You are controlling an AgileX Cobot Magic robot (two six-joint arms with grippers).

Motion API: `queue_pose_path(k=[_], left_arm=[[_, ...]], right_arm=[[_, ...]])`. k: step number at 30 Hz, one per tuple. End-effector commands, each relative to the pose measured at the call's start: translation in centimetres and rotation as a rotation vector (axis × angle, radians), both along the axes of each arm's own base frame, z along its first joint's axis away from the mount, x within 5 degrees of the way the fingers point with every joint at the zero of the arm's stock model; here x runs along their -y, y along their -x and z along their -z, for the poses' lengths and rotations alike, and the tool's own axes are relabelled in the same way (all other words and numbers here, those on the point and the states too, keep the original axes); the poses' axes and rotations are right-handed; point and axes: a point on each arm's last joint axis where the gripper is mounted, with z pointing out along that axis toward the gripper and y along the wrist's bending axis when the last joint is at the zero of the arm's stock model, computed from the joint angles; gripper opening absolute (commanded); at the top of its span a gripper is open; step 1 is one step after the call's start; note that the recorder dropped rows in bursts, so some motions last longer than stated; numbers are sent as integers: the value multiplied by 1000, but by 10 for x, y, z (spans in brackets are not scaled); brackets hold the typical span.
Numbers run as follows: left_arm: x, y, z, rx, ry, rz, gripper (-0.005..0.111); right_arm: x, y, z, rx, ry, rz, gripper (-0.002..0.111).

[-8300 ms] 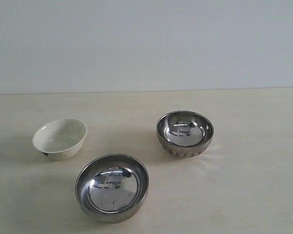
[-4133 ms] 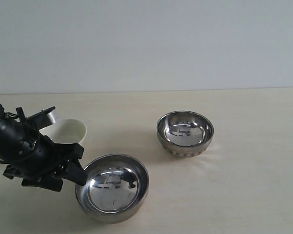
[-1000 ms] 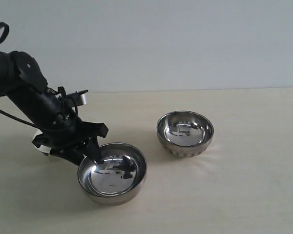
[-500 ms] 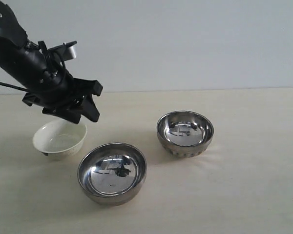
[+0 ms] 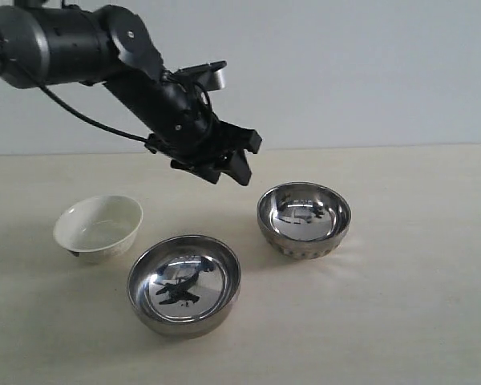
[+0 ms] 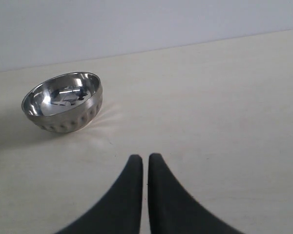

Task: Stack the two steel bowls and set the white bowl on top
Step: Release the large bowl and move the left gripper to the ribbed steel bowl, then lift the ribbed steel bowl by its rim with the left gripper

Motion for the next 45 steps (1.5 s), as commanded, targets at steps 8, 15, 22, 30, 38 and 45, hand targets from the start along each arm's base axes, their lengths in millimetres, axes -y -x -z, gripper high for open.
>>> queue_pose_path(k=[8,15,22,30,38,45], left_arm=[[35,-29,56,-29,-12,23,51],[51,-35,80,-44,-1,-4,51],[61,-35,105,-66,-24,0,31],[60,-33,91,-56,-25,15,4],[17,-3,-20,-99,-124,41,4],[-27,44,-67,-72,-106,-10,4]], right_arm=[[0,0,-1,16,8,3,0],[0,0,-1,16,8,3,0],[0,0,-1,16,8,3,0],[0,0,-1,16,8,3,0],[0,0,-1,16,8,3,0],[0,0,-1,16,8,3,0]])
